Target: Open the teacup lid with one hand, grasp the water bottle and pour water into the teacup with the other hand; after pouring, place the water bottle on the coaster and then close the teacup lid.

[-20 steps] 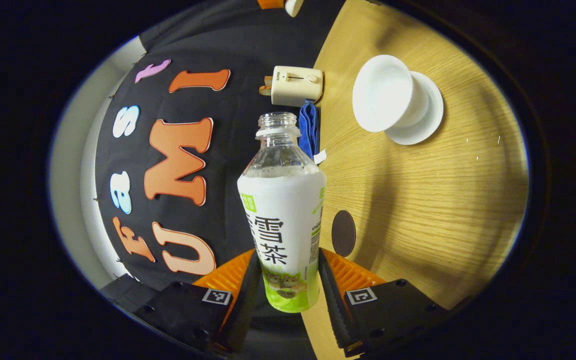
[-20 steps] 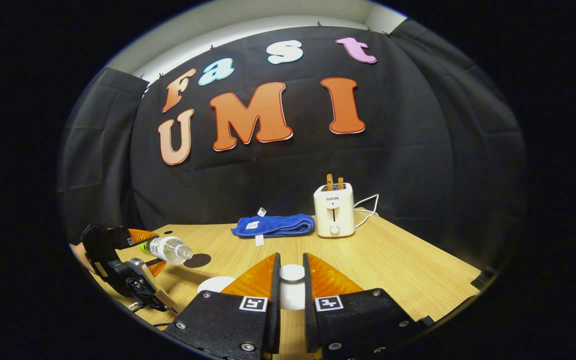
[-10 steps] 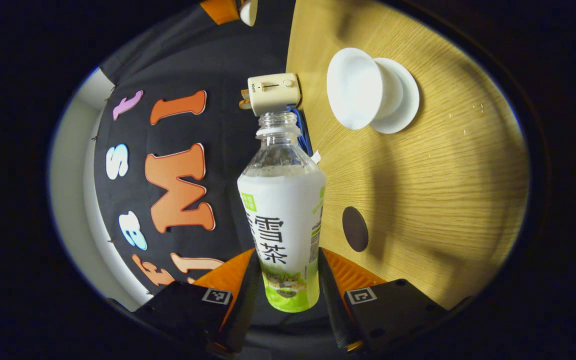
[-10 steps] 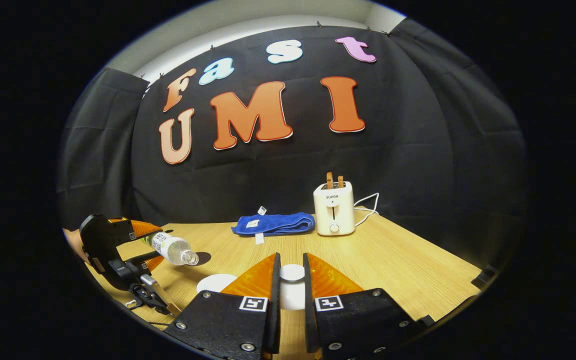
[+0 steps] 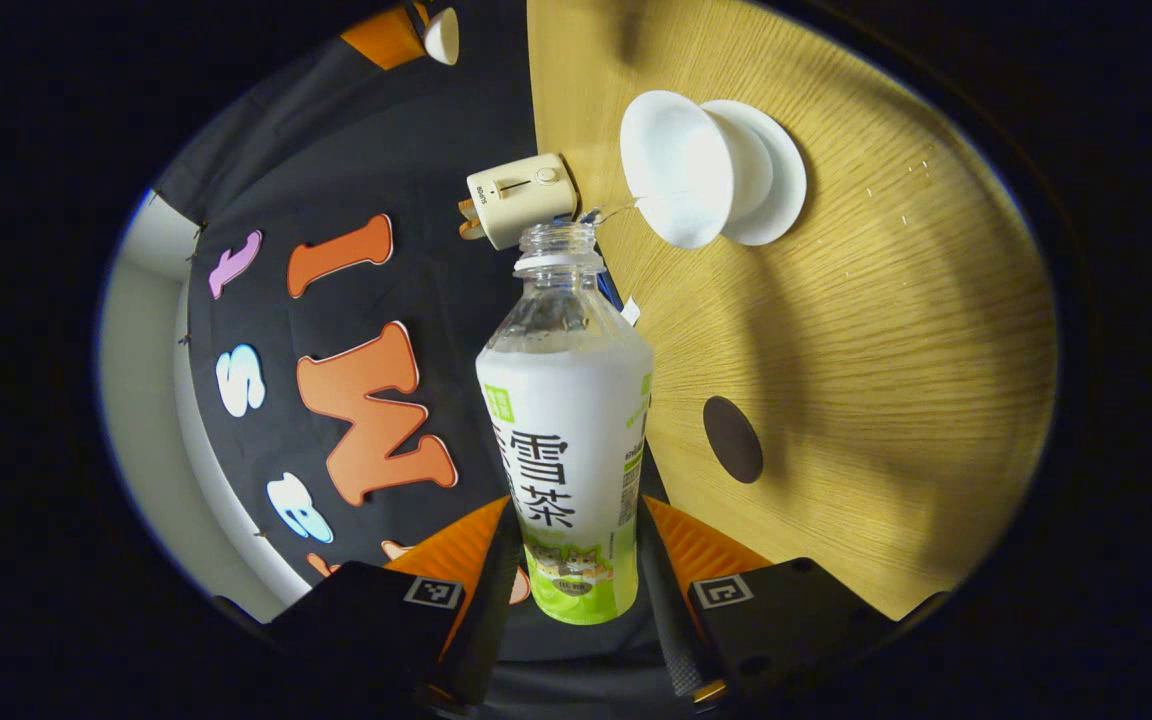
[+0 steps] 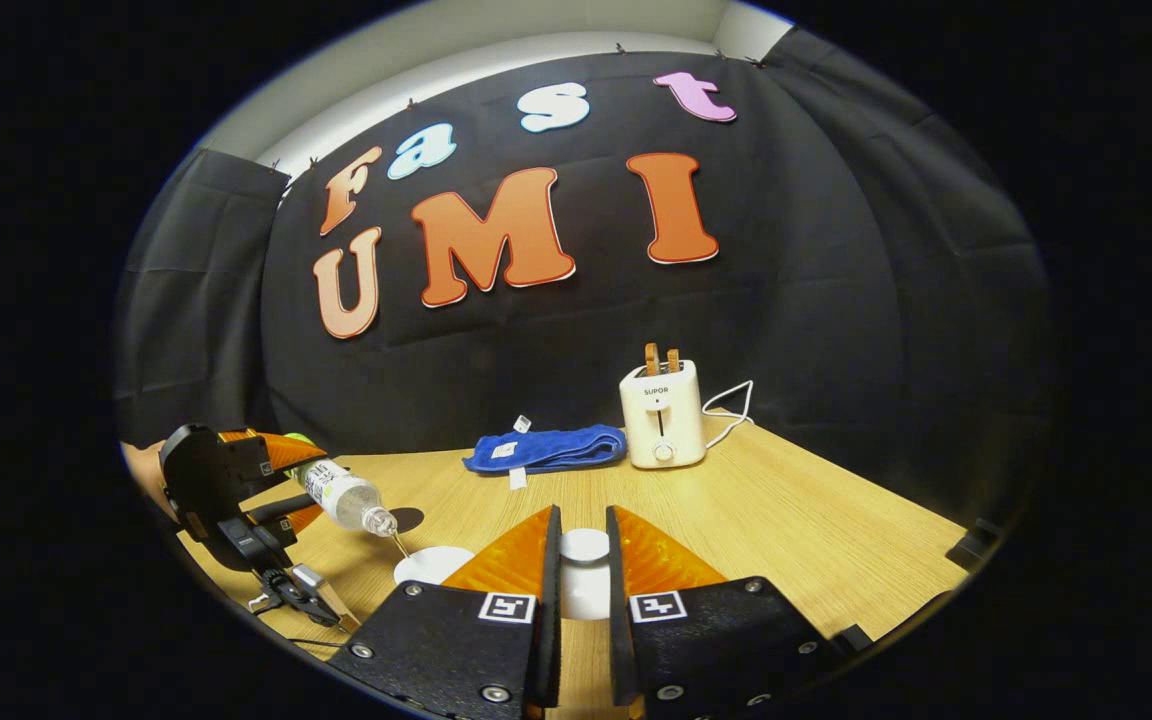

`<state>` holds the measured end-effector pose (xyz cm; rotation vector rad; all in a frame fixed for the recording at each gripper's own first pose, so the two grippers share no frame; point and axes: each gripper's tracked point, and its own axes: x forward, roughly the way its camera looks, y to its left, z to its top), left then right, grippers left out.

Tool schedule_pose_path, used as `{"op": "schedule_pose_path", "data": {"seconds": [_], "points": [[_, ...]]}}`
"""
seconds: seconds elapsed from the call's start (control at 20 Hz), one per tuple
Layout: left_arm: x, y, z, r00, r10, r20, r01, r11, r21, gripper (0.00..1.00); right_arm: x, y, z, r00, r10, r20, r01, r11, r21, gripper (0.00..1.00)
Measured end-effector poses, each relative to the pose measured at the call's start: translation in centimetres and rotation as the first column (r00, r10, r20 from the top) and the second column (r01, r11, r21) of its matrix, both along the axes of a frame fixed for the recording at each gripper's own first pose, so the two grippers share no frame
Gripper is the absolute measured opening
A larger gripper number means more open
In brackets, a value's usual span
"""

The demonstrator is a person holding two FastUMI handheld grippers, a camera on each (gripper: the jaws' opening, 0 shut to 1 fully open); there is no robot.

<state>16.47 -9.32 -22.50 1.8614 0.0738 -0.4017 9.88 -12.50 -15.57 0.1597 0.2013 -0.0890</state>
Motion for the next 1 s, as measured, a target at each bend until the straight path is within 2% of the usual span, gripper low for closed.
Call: {"op": "schedule_pose_path", "data": {"seconds": [0.65,1.0], "points": [[0.5,-0.3,2.9,0.997,-0.043,0.066,0.033,0.990,0.134,0.67,-0.5,0.3,0.2,1.000,0.013,0.014,-0.013,1.000,0.014,0.20],[0.8,-1.0,4.7,0.992,-0.082,0.099,0.059,0.975,0.214,0.68,-0.5,0.6,0.4,1.000,0.021,0.020,-0.021,0.999,0.025,0.20]]}}
